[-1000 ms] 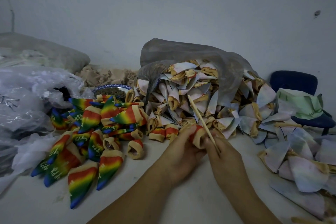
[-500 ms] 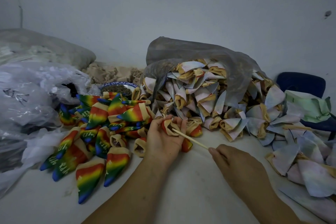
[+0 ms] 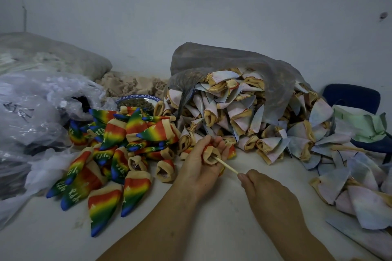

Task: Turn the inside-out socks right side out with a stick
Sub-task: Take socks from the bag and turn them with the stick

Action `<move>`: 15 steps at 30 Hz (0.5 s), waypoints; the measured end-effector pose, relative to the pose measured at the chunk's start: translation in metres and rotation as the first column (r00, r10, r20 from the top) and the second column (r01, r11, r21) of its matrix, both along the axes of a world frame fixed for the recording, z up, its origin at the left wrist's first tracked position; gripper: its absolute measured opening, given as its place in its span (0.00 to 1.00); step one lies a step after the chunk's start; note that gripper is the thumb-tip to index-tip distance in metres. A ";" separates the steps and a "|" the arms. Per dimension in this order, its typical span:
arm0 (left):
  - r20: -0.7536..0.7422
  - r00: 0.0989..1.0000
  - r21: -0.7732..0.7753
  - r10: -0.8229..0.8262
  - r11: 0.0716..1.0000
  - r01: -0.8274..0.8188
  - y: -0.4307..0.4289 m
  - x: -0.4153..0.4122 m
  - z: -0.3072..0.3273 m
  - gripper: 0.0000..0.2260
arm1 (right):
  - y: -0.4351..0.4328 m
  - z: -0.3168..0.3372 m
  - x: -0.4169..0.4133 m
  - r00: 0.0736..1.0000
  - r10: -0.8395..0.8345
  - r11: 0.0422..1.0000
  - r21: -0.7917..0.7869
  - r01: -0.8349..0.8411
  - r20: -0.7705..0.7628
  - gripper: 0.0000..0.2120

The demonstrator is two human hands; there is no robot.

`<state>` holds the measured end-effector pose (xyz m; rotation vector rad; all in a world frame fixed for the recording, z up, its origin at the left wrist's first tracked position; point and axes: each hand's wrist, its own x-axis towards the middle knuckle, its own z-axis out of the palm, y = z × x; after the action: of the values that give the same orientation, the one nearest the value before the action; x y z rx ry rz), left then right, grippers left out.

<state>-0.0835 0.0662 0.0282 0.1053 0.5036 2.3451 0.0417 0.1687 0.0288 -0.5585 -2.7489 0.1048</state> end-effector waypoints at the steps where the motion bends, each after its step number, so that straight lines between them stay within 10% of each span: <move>1: -0.020 1.000 0.007 -0.014 1.000 0.014 0.001 0.001 -0.001 0.08 | -0.001 -0.001 -0.001 1.000 0.009 1.000 0.002 -0.009 -0.012 0.18; 15: -0.251 0.964 -0.237 0.085 0.960 -0.147 0.009 0.003 -0.008 0.12 | 0.012 -0.002 0.002 0.979 0.152 0.948 -0.262 -0.183 -0.133 0.12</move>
<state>-0.0802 0.0755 0.0200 0.2447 0.9486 2.3717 0.0441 0.1809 0.0264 -0.3714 -2.6836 0.5464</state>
